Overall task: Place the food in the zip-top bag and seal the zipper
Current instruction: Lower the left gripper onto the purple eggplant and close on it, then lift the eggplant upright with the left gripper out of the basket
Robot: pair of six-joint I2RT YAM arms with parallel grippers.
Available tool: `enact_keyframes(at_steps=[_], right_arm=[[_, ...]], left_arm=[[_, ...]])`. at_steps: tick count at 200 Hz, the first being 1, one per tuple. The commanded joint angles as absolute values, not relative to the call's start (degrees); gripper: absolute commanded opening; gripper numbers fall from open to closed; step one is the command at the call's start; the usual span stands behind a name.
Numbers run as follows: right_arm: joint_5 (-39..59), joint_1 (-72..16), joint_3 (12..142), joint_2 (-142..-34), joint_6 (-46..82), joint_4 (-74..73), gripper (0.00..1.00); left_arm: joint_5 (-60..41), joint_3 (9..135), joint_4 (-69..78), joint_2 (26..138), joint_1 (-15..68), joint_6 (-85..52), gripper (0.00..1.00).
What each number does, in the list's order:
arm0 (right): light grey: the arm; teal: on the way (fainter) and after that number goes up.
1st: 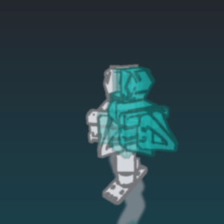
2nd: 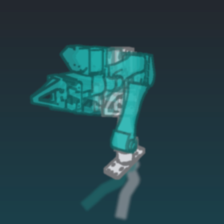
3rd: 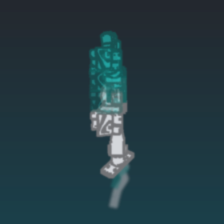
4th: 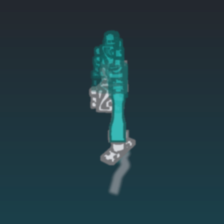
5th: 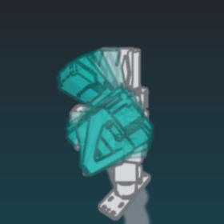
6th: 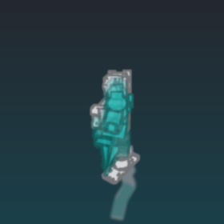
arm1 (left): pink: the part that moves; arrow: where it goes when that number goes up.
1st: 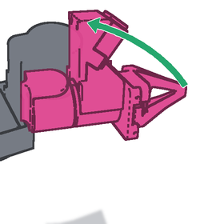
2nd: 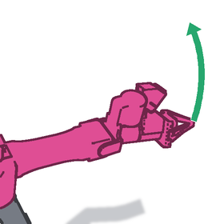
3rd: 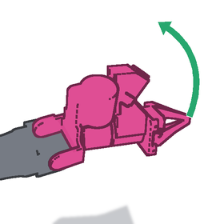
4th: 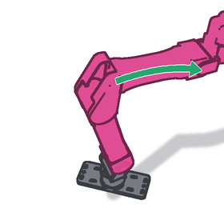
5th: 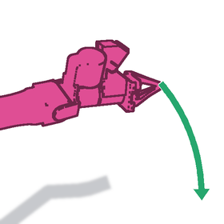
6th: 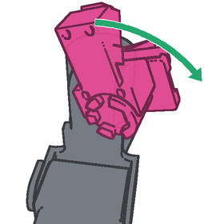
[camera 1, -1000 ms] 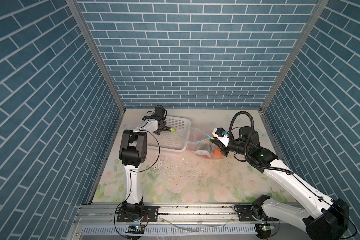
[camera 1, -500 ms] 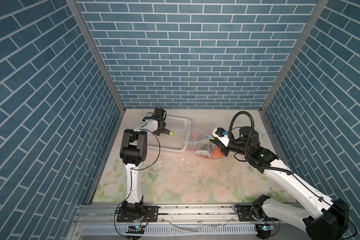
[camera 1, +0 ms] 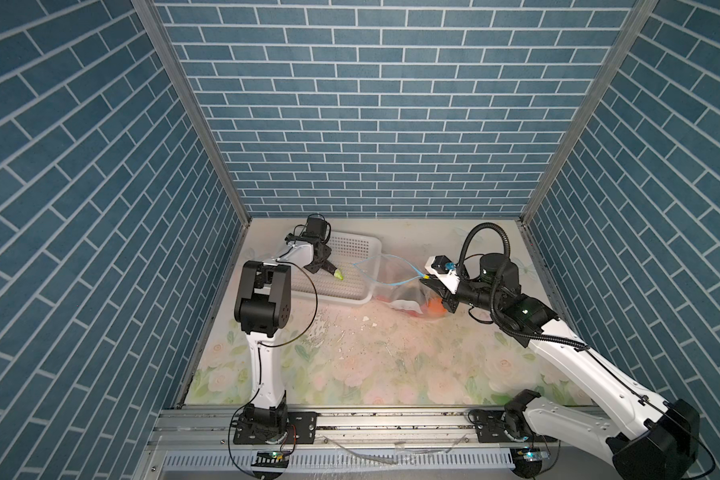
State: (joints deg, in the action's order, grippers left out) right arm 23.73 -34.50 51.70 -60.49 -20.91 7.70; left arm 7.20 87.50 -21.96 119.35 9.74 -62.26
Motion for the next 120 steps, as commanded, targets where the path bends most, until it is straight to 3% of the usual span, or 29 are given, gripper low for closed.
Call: enact_keyframes(at_steps=[1,47,120], right_arm=[[24.3,-34.7,51.9,-59.6,-22.0,6.2,0.00],[24.1,-34.7,51.8,-59.3,-22.0,6.4,0.00],[23.2,-34.8,50.6,-57.7,-22.0,6.4,0.00]], left_arm=[[7.8,85.5,-19.6,114.6,10.4,-58.8,0.43],[10.5,81.3,-13.4,107.4,13.0,-52.3,0.42],[16.8,66.1,18.0,92.7,20.8,-31.5,0.40]])
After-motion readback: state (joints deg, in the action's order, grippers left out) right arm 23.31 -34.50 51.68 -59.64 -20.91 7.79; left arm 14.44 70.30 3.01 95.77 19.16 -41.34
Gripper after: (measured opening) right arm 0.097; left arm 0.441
